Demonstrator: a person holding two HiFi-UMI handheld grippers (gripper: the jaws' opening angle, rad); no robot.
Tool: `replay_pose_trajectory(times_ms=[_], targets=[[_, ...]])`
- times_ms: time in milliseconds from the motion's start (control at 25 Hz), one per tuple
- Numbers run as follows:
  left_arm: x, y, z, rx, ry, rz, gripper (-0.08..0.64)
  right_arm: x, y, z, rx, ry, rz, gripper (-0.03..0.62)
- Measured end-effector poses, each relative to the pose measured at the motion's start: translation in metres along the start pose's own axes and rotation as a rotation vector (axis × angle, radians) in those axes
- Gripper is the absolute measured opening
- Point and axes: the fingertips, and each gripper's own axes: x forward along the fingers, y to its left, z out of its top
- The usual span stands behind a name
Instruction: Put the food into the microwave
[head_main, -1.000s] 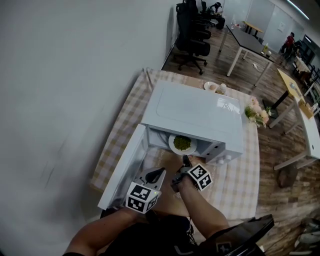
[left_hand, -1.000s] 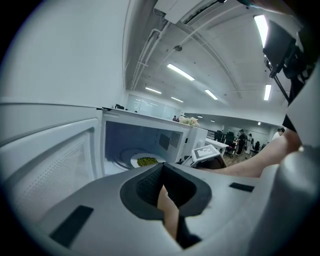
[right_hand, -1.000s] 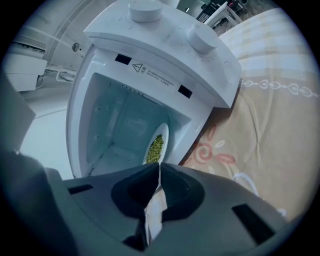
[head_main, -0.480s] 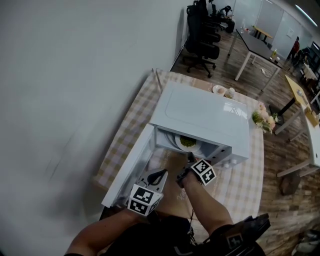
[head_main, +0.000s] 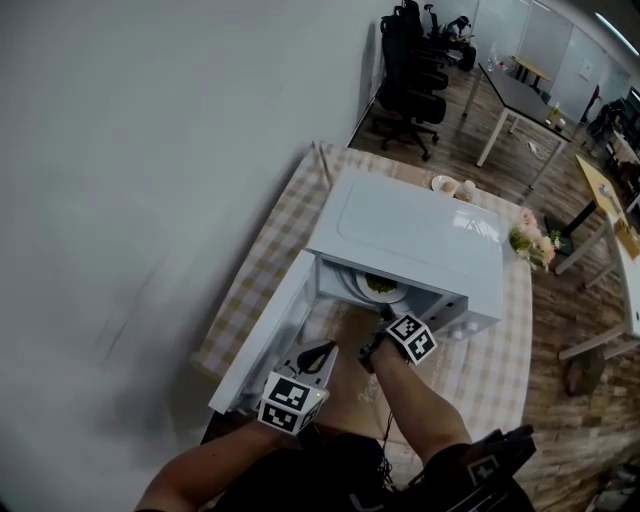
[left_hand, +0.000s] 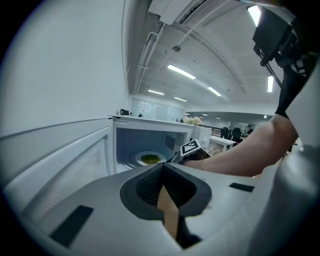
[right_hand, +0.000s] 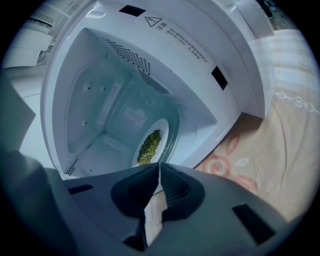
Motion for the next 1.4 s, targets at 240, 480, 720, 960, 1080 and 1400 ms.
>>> replay_pose_trajectory(times_ms=[240,480,720,960,1080,1400], targets=[[-0.002,-0.004,-0.003,-0.009,0.004,-0.009,0.008,0.002,0.001,-0.002,-0.012,0.056,-0.046,0.017],[-0.004,-0.008,-0.005,-0.031,0.005,-0.029,0.008,0.001,-0.002,0.002,-0.073,0.078,-0.117,0.023],[-0.009,-0.008,-0.008,-0.050,0.009,-0.024,0.008,0.000,-0.004,0.001,-0.102,0.118,-0.153,0.046],[-0.012,-0.009,-0.006,-0.056,-0.006,-0.030,0.008,0.004,0.001,0.001,-0.118,0.121,-0.178,0.059],[-0.014,-0.011,-0.005,-0.054,-0.006,-0.026,0.008,0.007,0.009,0.001,-0.107,0.130,-0.153,0.143],[-0.019,-0.016,0.007,-0.044,-0.051,0.012,0.008,-0.019,0.026,-0.001,-0.122,0.149,0.002,0.200]])
